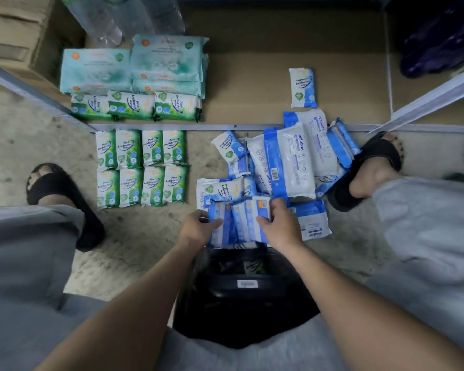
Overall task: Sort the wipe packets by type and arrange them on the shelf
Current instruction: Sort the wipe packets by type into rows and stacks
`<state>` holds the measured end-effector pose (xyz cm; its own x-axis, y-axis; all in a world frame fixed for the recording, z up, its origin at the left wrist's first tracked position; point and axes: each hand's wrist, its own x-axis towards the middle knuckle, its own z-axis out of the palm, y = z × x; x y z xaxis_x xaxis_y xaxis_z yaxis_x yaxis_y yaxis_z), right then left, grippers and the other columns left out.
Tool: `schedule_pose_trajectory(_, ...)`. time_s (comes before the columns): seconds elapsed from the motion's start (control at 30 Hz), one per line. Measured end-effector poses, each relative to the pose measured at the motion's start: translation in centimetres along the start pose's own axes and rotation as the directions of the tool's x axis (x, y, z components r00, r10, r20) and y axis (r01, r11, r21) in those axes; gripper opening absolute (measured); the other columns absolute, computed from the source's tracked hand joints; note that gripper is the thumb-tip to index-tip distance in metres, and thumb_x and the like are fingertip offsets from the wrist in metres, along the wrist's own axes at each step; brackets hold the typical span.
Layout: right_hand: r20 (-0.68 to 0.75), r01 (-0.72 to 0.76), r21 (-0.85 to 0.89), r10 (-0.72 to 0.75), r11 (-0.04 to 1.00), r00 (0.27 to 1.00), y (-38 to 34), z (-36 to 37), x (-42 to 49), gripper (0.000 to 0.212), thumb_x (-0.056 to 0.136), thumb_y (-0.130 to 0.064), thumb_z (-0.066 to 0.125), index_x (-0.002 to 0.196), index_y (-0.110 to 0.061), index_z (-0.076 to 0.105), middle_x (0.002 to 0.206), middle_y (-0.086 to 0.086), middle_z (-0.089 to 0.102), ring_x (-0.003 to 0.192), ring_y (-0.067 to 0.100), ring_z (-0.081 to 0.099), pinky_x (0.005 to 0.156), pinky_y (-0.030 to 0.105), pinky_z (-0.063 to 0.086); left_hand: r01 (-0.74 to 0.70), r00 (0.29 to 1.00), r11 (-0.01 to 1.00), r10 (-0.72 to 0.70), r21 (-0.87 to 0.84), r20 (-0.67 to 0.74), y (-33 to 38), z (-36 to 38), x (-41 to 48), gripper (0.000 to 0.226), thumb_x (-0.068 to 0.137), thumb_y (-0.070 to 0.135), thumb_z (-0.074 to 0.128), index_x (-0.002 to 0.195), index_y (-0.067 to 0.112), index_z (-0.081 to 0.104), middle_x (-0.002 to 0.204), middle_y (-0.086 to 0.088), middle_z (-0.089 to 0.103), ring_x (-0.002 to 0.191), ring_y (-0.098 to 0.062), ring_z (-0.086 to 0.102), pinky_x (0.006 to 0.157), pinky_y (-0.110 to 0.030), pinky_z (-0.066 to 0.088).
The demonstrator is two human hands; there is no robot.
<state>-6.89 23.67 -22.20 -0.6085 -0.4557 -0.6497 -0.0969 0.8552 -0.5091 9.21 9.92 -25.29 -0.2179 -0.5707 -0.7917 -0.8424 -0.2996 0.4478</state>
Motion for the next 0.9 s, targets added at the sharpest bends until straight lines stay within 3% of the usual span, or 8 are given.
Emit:
schedule_pose_trajectory(0.27, -0.162, -0.117, 0.073, 0.127, 0.990, 0.979, 3.1, -6.6, -0.8, 0.023, 0.093, -0.018, 0.064, 0.114, -0.016, 0.053, 0.110, 0.003, 0.067, 0.095, 0.025, 0.063, 0.074, 0.031, 0.044, -0.093, 0.996, 0.995, 0.092, 0.046, 0.008, 3.4, 1.0, -3.0, 0.039, 0.087, 0.040, 0.075, 0.108, 0.011, 0.061, 0.074, 0.000, 0.057, 0.058, -0.013, 0.048, 0.052, -0.025, 0.038)
schedule_pose_trajectory(0.47, -0.226, -0.214, 0.126, 0.238, 0.969, 0.945, 4.7, -7.8, -2.0, 0.023, 0.094, -0.012, 0.060, 0.116, -0.011, 0.053, 0.115, 0.010, 0.067, 0.104, 0.033, 0.064, 0.080, 0.035, 0.050, -0.181, 0.978, 0.979, 0.189, -0.092, 0.086, 5.5, 3.3, -5.2, 0.029, 0.085, 0.033, 0.079, 0.099, 0.011, 0.066, 0.091, -0.002, 0.070, 0.080, -0.020, 0.067, 0.066, -0.030, 0.052)
schedule_pose_trajectory(0.57, -0.270, -0.252, 0.144, 0.283, 0.957, 0.920, 5.2, -8.0, -2.1, 0.025, 0.090, -0.006, 0.058, 0.115, -0.008, 0.056, 0.118, 0.014, 0.067, 0.108, 0.034, 0.063, 0.084, 0.035, 0.048, -0.153, 0.952, 0.959, 0.208, -0.240, 0.223, 6.0, 4.5, -5.5, 0.036, 0.088, 0.018, 0.077, 0.119, 0.004, 0.067, 0.103, -0.007, 0.072, 0.084, -0.017, 0.070, 0.070, -0.026, 0.056)
schedule_pose_trajectory(0.63, -0.301, -0.258, 0.160, 0.296, 0.953, 0.907, 5.2, -8.1, -2.0, 0.031, 0.087, -0.005, 0.058, 0.117, -0.009, 0.057, 0.121, 0.015, 0.065, 0.111, 0.034, 0.062, 0.086, 0.033, 0.047, -0.189, 0.942, 0.970, 0.223, -0.153, 0.250, 5.8, 4.8, -5.4, 0.034, 0.091, 0.014, 0.073, 0.124, 0.007, 0.067, 0.107, -0.007, 0.073, 0.086, -0.013, 0.069, 0.072, -0.025, 0.055)
schedule_pose_trajectory(0.77, -0.314, -0.194, 0.089, 0.212, 0.977, 0.926, 4.0, -7.9, -1.5, 0.037, 0.087, -0.012, 0.063, 0.124, -0.014, 0.057, 0.129, 0.013, 0.057, 0.116, 0.031, 0.057, 0.094, 0.034, 0.045, -0.223, 0.969, 0.970, 0.210, 0.094, 0.127, 3.8, 4.1, -4.3, 0.035, 0.089, 0.020, 0.074, 0.123, 0.016, 0.068, 0.115, 0.000, 0.072, 0.106, -0.019, 0.066, 0.094, -0.036, 0.053)
schedule_pose_trajectory(0.9, -0.248, 0.019, -0.025, -0.025, 1.000, 0.968, 1.9, -6.3, -0.9, 0.032, 0.092, -0.013, 0.064, 0.123, -0.013, 0.058, 0.126, 0.007, 0.057, 0.115, 0.025, 0.055, 0.086, 0.028, 0.042, -0.188, 0.982, 0.975, 0.183, 0.118, 0.050, 2.6, 2.3, -3.1, 0.038, 0.089, 0.022, 0.074, 0.125, 0.014, 0.066, 0.120, 0.000, 0.068, 0.107, -0.016, 0.062, 0.092, -0.030, 0.047)
